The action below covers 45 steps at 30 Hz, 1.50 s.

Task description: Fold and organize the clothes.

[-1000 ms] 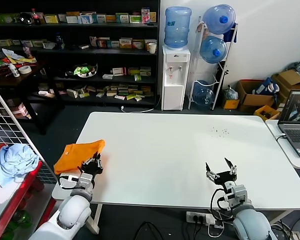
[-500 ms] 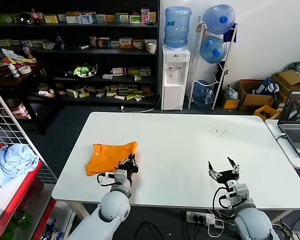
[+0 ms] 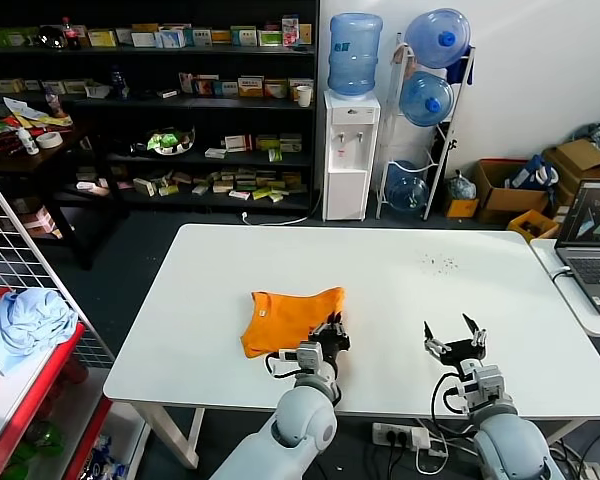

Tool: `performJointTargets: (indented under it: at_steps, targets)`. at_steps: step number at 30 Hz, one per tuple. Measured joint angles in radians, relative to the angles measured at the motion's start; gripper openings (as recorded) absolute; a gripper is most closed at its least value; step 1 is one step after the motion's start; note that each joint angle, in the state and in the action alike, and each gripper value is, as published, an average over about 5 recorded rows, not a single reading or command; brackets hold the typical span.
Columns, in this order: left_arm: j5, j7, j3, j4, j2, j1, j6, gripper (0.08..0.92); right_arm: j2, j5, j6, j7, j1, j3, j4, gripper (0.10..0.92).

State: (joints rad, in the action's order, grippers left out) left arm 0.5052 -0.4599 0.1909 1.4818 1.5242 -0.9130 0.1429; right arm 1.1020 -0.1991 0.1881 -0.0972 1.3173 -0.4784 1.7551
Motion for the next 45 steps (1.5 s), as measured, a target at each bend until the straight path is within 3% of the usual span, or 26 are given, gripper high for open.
performJointTargets:
  at_steps: [7, 12, 18, 24, 33, 45]
  targets:
    - [0.021, 0.035, 0.026, -0.024, 0.057, 0.013, -0.066, 0.317, -0.007, -0.01, 0.006, -0.004, 0.001, -0.005, 0.007, 0.823]
    - [-0.005, 0.071, 0.039, -0.006, 0.049, 0.002, -0.133, 0.464, -0.007, -0.016, 0.006, -0.003, 0.0, -0.005, 0.009, 0.823]
    - [-0.069, 0.119, 0.003, 0.036, -0.027, -0.035, -0.242, 0.637, -0.003, -0.022, 0.002, 0.004, 0.003, -0.009, 0.016, 0.823]
    - [-0.12, 0.172, -0.102, 0.08, -0.174, -0.1, -0.343, 0.793, 0.014, -0.03, -0.022, 0.019, 0.007, -0.024, 0.011, 0.823]
    - [-0.206, 0.231, -0.284, 0.109, -0.331, -0.212, -0.425, 0.823, 0.06, -0.029, -0.094, 0.065, -0.004, -0.051, -0.01, 0.823]
    - [-0.3, 0.283, -0.396, 0.119, -0.379, -0.279, -0.472, 0.823, 0.116, -0.012, -0.167, 0.146, 0.004, -0.108, -0.007, 0.823]
